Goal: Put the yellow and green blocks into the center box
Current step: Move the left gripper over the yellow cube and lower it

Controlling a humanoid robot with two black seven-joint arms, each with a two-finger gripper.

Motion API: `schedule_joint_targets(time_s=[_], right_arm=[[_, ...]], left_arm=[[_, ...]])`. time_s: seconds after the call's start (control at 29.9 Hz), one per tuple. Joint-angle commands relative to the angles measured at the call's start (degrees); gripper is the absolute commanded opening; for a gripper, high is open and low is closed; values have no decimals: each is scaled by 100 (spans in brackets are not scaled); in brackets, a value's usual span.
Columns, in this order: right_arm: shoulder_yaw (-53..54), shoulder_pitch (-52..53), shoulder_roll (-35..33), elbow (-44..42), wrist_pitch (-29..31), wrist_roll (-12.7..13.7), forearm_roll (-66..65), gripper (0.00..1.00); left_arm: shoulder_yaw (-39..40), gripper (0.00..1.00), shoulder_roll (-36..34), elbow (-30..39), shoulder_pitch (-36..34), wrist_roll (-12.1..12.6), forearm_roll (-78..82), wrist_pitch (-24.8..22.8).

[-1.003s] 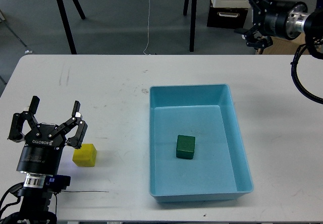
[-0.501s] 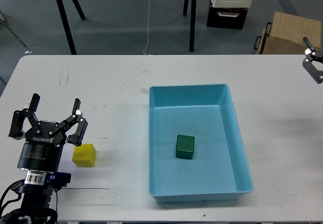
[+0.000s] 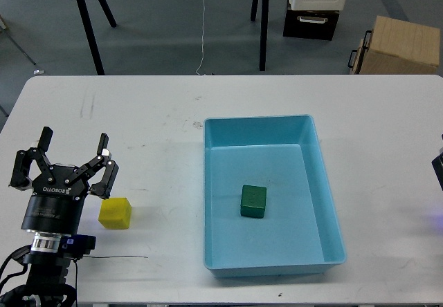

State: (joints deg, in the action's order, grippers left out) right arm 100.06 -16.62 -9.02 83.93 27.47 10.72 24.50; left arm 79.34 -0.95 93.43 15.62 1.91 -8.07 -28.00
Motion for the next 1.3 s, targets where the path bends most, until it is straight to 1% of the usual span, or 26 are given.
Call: schedule_joint_targets(time_s=[0.0,0.1,0.2,0.3,0.37,0.4,0.57,0.64,0.7,0.8,0.9,1.0,1.27], right_arm=[[-21,-34,-39,1,-58,0,-42,100],[-30,-43,-117,10,-171,0,-59,100],[-39,-52,-214,36,-207,9,-59,100],[-109,-69,-267,71,-207,0,-59,100],[-135,-69,-267,71,-207,0,-59,100],[-144,-78,-250,71,-207,0,-59,100],[-267,-87,-197,62,-198,-9,-59,100],[-355,-87,-171,62,-181,-9,-68,100],[-469,-78,-144,80,-163,0,-86,100],[-487,-69,-83,80,-163,-9,-95,100],[-452,-69,-65,89,-163,-17,-95,100],[-408,-87,-74,89,-163,-17,-95,100],[-347,-104,-83,80,-154,-44,-95,100]], left_arm=[[38,100,-46,8,-41,72,7,0],[239,100,-221,-1,-111,160,7,0],[433,100,-660,-9,-155,415,-2,0],[740,100,-749,60,-190,494,-203,0],[898,100,-941,157,-269,494,-449,0],[908,100,-1151,175,-339,494,-468,0],[802,100,-2820,368,-551,494,-153,0],[636,100,-3541,377,-612,459,190,0],[338,100,-4148,360,-901,451,375,0],[-399,100,-4834,246,-1612,485,630,0],[-1374,100,-5178,-297,-2665,512,1147,0],[-2603,100,-5205,-764,-3921,512,1631,0],[-6540,100,-5153,-958,-7270,591,2177,0]])
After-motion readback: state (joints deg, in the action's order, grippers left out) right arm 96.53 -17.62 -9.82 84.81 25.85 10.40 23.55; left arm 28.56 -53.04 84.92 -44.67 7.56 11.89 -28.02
